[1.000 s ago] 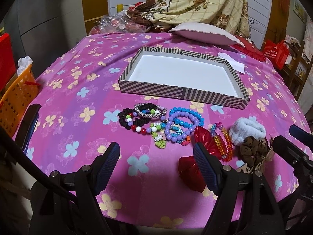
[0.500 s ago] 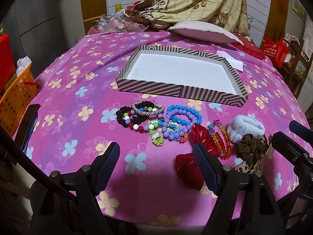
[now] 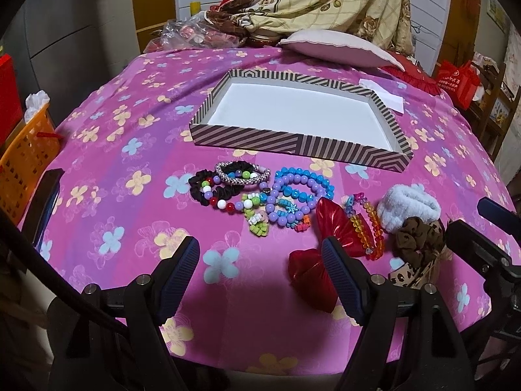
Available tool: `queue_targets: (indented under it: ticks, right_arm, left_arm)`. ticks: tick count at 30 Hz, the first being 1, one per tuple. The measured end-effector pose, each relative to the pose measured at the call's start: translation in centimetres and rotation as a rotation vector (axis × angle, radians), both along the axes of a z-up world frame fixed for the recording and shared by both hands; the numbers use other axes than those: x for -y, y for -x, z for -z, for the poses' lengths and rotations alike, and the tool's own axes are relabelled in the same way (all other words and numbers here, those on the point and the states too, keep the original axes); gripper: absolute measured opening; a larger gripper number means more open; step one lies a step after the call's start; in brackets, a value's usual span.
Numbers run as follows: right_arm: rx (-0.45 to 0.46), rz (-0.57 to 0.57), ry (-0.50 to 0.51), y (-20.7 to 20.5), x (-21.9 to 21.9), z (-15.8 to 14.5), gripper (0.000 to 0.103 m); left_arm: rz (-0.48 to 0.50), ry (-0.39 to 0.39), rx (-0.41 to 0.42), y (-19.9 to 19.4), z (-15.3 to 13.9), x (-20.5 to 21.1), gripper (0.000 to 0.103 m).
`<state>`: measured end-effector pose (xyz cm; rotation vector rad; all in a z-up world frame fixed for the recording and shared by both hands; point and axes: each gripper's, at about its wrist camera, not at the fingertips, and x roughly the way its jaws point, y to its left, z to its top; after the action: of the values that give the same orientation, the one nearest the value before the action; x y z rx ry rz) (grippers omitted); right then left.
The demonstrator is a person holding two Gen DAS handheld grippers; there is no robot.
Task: Organize jewelry
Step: 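Move both tools toward the jewelry laid out before the striped tray, then grasp the red satin bow with the left tool while the right tool grasps the white scrunchie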
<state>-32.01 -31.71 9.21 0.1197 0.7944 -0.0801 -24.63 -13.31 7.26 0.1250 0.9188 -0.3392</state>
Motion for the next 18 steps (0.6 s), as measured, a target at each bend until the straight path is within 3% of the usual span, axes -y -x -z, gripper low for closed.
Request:
queue_targets:
  ticks: [12, 18]
  right_arm:
    - [-0.003, -0.004, 0.005, -0.1, 0.6, 0.0, 0.097]
    - [-0.068, -0.032, 0.020, -0.3, 2.2, 1.7, 0.097]
  left_arm:
    - [0.019, 0.002, -0.021, -0.1, 0.2, 0.3, 0.071]
    - [0.077, 0.077, -0.083, -0.2, 0.8, 0.0, 0.071]
